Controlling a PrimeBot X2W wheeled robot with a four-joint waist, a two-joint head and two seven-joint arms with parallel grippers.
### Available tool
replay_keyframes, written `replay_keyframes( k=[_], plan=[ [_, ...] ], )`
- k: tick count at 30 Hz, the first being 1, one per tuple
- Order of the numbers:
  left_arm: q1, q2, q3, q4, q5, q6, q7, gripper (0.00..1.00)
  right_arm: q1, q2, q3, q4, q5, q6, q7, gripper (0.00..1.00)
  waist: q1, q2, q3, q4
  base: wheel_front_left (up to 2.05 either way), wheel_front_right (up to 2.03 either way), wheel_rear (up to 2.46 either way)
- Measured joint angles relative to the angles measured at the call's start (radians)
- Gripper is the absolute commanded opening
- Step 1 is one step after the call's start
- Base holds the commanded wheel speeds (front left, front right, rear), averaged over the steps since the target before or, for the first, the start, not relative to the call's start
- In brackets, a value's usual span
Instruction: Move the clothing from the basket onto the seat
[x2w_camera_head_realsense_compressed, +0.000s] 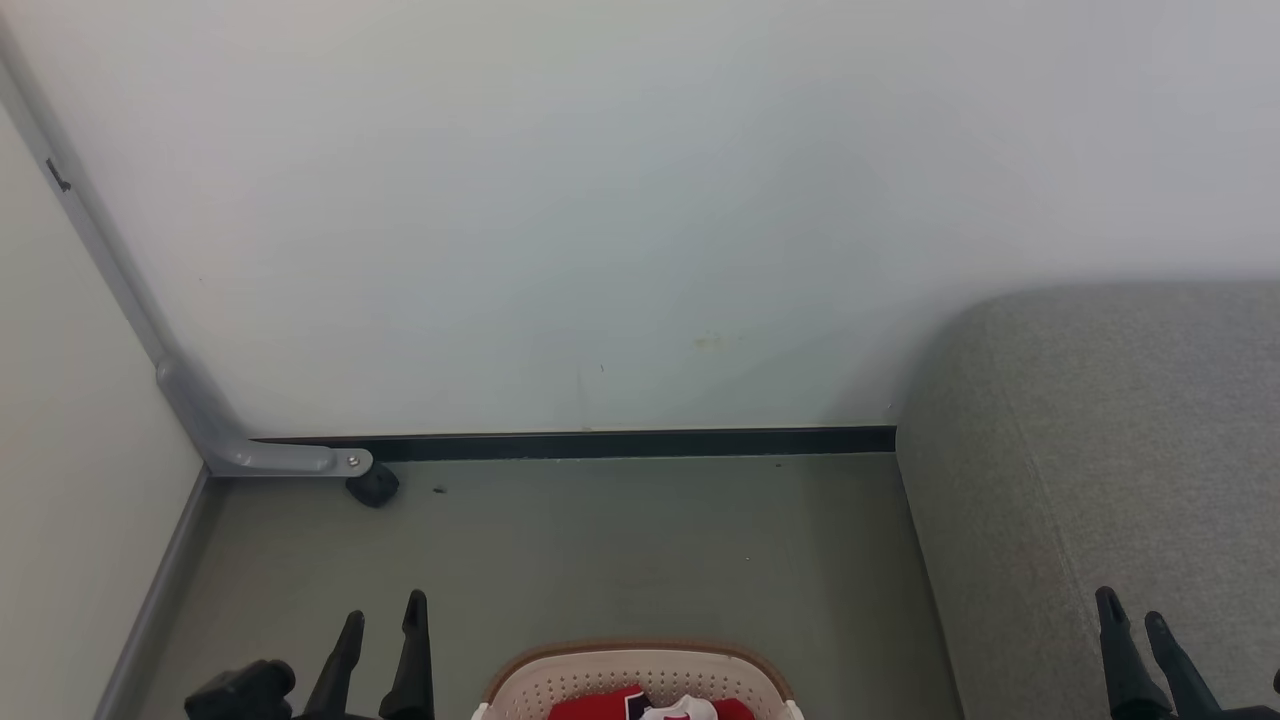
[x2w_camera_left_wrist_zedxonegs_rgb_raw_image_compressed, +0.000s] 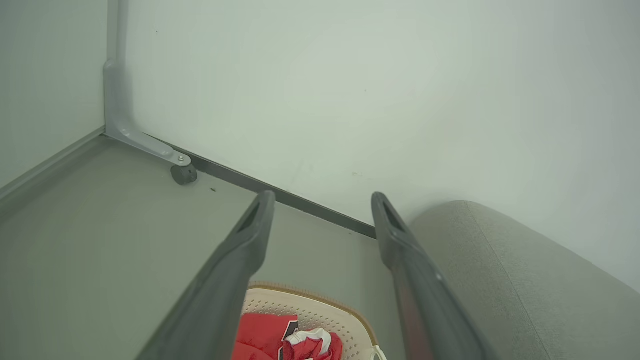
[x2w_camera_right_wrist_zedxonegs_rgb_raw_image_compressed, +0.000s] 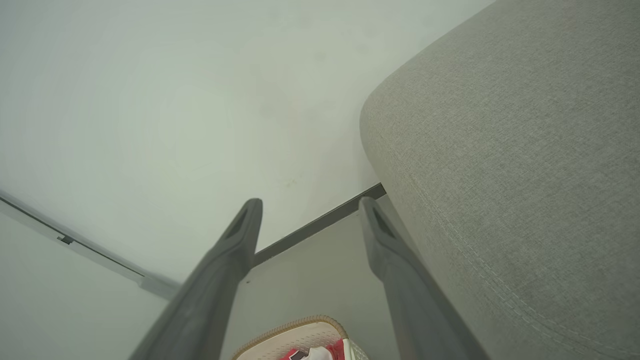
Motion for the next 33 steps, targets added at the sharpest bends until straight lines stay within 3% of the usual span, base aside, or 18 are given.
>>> replay_keyframes(
  k=[16,33],
  plan=[
    [0.002,-0.028,0.024,0.026,0.322,0.035,-0.057,1.00,0.000,-0.046,0.080,0.015,-0.221,-0.031,-0.061,1.00,0.0000,0.0000,-0.013,0.006,0.00,0.00,0.00],
    [0.015,-0.039,0.046,0.071,0.577,0.080,-0.124,1.00,0.000,-0.094,0.127,0.019,-0.430,-0.058,-0.130,1.00,0.0000,0.0000,-0.023,0.012,0.00,0.00,0.00]
  ],
)
